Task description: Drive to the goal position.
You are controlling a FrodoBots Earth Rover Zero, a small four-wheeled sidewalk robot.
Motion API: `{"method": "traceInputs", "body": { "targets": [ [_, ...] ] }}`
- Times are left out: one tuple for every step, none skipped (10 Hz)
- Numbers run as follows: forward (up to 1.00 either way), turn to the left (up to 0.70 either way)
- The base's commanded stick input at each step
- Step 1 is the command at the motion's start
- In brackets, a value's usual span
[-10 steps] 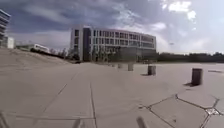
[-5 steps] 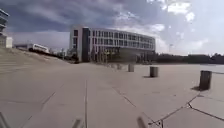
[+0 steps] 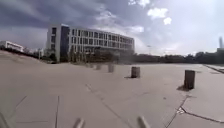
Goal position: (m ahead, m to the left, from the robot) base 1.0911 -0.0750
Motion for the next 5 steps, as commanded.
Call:
{"method": "traceInputs", "body": {
  "targets": [
    [0.7,0.0],
    [0.7,0.0],
    [0.7,0.0],
    [0.7,0.0],
    [0.7,0.0]
  ]
}}
